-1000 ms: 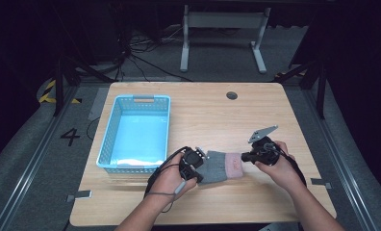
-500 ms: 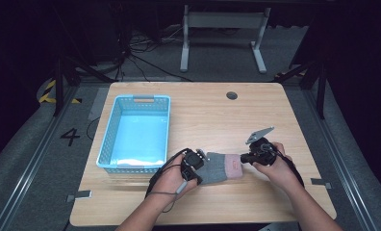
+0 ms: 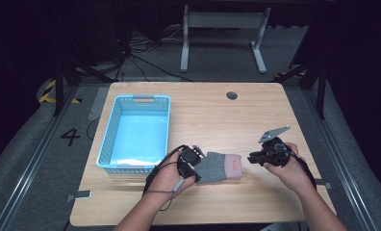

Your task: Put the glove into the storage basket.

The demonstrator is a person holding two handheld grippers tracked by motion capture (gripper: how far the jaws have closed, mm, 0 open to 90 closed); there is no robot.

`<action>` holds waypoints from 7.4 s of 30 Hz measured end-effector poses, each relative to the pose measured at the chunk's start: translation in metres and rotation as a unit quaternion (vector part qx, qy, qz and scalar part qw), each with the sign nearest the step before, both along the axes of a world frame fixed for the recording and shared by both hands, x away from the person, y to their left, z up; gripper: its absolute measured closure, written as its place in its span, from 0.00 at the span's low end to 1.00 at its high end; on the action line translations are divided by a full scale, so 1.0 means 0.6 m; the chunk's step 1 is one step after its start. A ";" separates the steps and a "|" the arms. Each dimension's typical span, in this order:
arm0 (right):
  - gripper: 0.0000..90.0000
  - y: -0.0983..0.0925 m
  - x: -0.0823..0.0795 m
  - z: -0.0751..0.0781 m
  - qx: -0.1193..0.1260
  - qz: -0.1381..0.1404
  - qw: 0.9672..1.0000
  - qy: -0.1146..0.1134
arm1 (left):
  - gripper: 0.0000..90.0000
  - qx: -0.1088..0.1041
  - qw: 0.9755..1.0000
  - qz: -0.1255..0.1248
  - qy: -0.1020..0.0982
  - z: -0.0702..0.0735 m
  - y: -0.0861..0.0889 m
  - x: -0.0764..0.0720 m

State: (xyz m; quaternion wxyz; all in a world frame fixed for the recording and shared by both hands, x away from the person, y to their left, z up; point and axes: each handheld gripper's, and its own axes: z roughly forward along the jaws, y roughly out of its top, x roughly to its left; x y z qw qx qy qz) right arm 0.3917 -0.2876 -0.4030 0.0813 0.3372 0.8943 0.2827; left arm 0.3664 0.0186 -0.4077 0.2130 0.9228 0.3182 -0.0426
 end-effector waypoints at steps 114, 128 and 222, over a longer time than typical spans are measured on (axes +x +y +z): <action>0.65 -0.042 -0.004 0.012 0.059 -0.028 0.997 0.030 | 0.80 0.020 0.997 -0.017 -0.067 0.085 -0.062 0.050; 0.65 -0.047 -0.003 0.004 0.058 -0.036 0.997 0.037 | 0.80 0.010 0.996 -0.003 -0.090 0.145 -0.002 0.058; 0.61 -0.030 -0.006 -0.017 0.048 -0.037 0.996 0.059 | 0.75 0.075 0.993 0.087 -0.034 -0.008 0.294 0.204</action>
